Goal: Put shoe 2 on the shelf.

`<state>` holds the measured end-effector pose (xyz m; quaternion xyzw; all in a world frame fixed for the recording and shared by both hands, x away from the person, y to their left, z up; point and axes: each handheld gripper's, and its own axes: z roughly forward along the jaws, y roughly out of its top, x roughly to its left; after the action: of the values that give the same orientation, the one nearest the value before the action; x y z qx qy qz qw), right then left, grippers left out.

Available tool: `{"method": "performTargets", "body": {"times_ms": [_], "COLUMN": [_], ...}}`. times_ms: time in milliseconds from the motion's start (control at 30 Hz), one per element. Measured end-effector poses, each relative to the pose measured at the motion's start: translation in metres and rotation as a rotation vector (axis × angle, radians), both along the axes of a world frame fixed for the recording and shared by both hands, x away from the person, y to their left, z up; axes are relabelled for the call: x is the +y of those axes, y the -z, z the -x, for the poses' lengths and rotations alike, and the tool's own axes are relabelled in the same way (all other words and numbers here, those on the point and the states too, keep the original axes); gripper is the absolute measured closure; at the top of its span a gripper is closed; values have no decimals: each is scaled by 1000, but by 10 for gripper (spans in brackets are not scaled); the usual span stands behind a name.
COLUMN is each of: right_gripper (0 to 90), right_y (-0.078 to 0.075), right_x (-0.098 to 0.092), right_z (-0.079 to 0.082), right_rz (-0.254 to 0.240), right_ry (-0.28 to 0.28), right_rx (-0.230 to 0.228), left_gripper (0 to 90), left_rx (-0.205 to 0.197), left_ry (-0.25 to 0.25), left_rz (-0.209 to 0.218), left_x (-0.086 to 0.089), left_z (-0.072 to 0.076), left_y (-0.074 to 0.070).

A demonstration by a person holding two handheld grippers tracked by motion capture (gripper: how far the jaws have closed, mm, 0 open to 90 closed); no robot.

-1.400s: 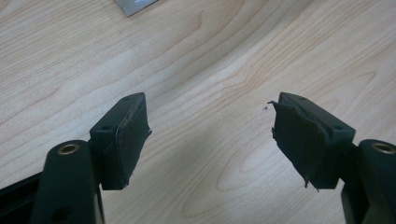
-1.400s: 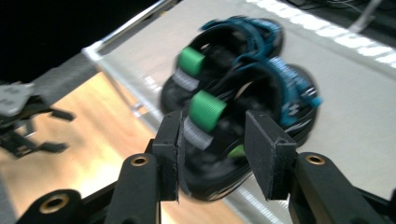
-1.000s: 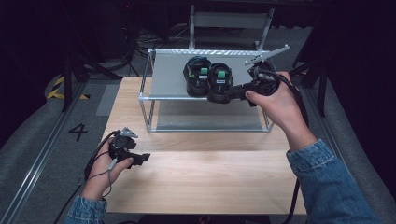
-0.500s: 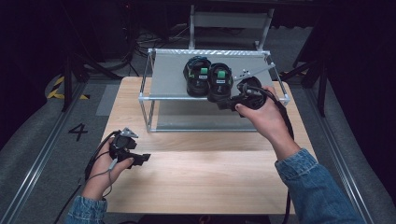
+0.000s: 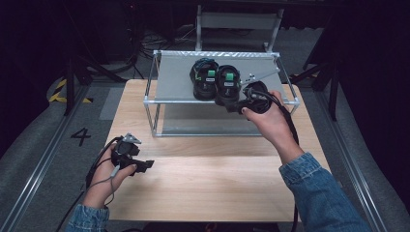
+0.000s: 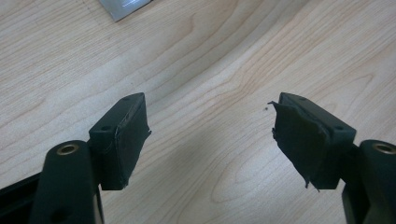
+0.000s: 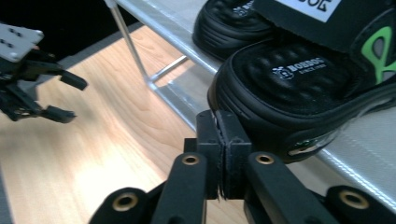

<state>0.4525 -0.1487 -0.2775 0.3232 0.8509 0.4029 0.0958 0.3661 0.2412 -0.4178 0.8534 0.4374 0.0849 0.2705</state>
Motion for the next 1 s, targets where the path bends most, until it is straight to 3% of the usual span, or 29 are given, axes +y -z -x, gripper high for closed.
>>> {"method": "performTargets", "body": {"times_ms": [133, 333, 533, 867, 1000], "right_gripper": [900, 900, 900, 871, 799], "right_y": [0, 2, 9, 13, 8], "right_x": [-1, -5, -2, -1, -3], "right_z": [-2, -10, -21, -29, -23], "right_rz": [22, 5, 43, 15, -9], "right_ry": [19, 48, 69, 70, 63], "right_rx": [-18, -21, -52, -38, -78], "left_gripper": [269, 269, 269, 269, 269], "left_rx": [-4, 0, 5, 8, 6], "left_ry": [-2, 1, -3, -5, -1], "left_rz": [-1, -3, 0, -1, -2], "left_x": [-1, 0, 0, 1, 0], "left_z": [0, -1, -1, -2, -3], "left_y": [0, 1, 2, 3, 2]}}
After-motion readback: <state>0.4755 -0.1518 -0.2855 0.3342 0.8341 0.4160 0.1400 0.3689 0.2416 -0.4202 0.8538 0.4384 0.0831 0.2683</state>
